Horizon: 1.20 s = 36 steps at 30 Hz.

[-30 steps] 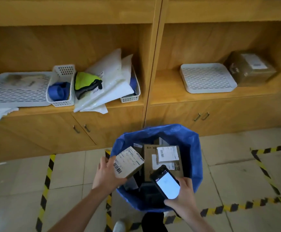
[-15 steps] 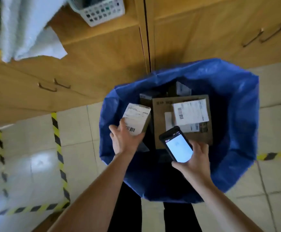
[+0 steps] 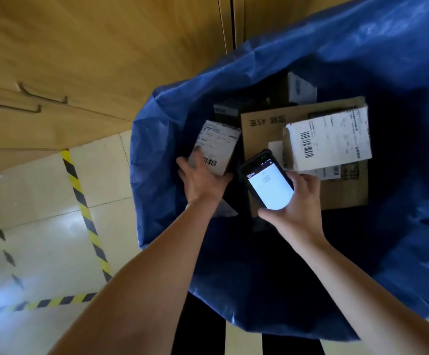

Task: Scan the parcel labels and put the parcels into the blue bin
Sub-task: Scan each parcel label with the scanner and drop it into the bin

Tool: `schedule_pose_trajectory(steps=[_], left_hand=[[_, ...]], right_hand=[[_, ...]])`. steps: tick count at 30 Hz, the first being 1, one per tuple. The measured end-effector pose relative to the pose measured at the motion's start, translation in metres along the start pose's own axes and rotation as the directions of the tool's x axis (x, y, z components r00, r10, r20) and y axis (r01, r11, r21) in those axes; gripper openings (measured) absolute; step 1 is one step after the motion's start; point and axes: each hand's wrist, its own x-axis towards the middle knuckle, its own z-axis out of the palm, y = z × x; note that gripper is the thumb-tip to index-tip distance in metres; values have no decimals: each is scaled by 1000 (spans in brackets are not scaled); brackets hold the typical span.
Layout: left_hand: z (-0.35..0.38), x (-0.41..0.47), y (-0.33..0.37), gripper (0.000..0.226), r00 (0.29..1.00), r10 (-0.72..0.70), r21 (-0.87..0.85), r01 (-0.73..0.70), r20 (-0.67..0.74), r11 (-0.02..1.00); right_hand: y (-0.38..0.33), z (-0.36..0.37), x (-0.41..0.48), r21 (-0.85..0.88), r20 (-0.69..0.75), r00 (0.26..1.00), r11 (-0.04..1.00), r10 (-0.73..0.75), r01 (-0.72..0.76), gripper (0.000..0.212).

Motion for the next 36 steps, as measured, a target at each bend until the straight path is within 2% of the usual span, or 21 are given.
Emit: schedule_pose_trajectory(steps=[4, 9, 13, 18, 20, 23, 29, 31, 36], left_hand=[[-8, -4, -1, 104, 994, 58, 80, -66, 93, 995], [-30, -21, 4, 89, 991, 85, 127, -98, 105, 987], [-54, -42, 11, 72, 968, 193, 185, -222, 161, 957], [-109, -65, 18, 60, 870, 395, 234, -467, 296, 853], [-140, -71, 26, 56, 806, 490, 236, -574, 333, 784], [-184, -82, 41, 47, 673, 621, 257, -734, 401, 629], [-217, -143, 79, 43, 432, 694, 228, -900, 576, 371], [-211, -175, 94, 43, 341, 704, 207, -940, 623, 273], [-173, -280, 121, 43, 58, 709, 112, -993, 703, -30]], right_hand=[[-4, -6, -1, -72, 32, 999, 997, -31, 33, 82], [-15, -18, -20, -145, 58, 997, 988, -45, 53, 85], [-30, -33, -53, -154, -43, 998, 987, -41, 33, 86], [-56, -49, -110, 1, -231, 964, 990, 135, -138, 94], [-68, -52, -137, 83, -301, 929, 977, 215, -199, 95], [-85, -60, -182, 210, -390, 865, 945, 316, -250, 95], [-96, -94, -288, 481, -536, 717, 859, 445, -174, 91], [-89, -104, -329, 544, -578, 645, 825, 500, -152, 84], [-53, -112, -441, 676, -638, 397, 727, 660, -122, 77]])
